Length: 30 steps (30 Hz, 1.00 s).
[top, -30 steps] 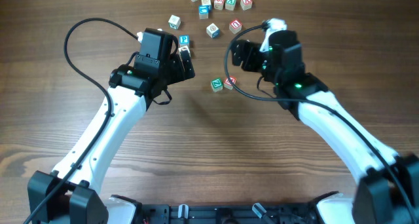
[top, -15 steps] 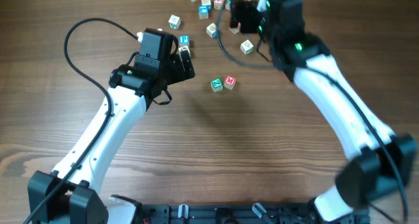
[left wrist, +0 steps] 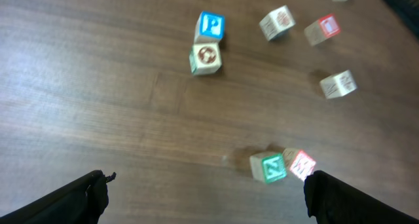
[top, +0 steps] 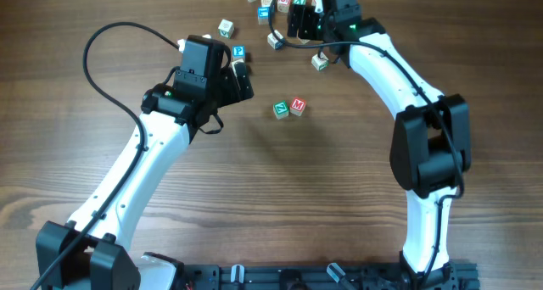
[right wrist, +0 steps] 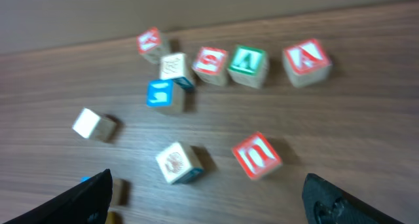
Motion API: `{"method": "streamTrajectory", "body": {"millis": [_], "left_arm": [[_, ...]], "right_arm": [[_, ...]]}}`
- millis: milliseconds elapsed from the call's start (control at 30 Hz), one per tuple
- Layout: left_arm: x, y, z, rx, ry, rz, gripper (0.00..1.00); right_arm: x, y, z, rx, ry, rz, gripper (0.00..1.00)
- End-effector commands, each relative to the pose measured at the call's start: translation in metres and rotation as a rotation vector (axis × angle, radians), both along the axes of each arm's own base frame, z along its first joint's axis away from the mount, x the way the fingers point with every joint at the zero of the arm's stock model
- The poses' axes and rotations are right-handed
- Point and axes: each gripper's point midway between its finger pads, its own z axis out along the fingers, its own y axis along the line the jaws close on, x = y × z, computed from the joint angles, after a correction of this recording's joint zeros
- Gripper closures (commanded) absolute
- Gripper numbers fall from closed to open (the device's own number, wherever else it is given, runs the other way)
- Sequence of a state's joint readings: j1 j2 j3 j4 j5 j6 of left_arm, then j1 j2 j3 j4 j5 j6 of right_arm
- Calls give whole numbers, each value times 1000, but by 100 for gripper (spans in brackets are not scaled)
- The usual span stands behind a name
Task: Form a horizontal line
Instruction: 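Reach the right gripper back to the pile and grasp the red U block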
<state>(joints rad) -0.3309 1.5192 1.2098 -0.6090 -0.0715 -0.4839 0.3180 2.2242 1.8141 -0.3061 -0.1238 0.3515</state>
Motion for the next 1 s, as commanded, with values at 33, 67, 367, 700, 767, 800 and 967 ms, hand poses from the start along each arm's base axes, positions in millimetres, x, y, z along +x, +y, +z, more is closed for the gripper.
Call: {"method": "streamTrajectory", "body": {"millis": [33,67,367,700,767,800,967], "left_arm": [[0,-4,-3,-18,5,-18,0],[0,-6,-3,-27,8,-25,0],[-1,-6,-4,-24,13,-24,0],[1,-6,-18,-13,46,-23,0],[1,-6,-23,-9,58,-23,0],[1,-6,-25,-7,63,-23,0],[1,-6,-33,-1,83,-23,0]], "right_arm": [[-1,37,-30,109,42,123,7],[1,43,-42,109,42,129,7],[32,10,-48,39,-34,-96,7],[30,-9,-76,-69,-5,-129,10],[27,-10,-87,-94,16,-115,13],[26,-12,-96,-117,26,-105,16],[26,-23,-101,-190,19,-57,24]]}}
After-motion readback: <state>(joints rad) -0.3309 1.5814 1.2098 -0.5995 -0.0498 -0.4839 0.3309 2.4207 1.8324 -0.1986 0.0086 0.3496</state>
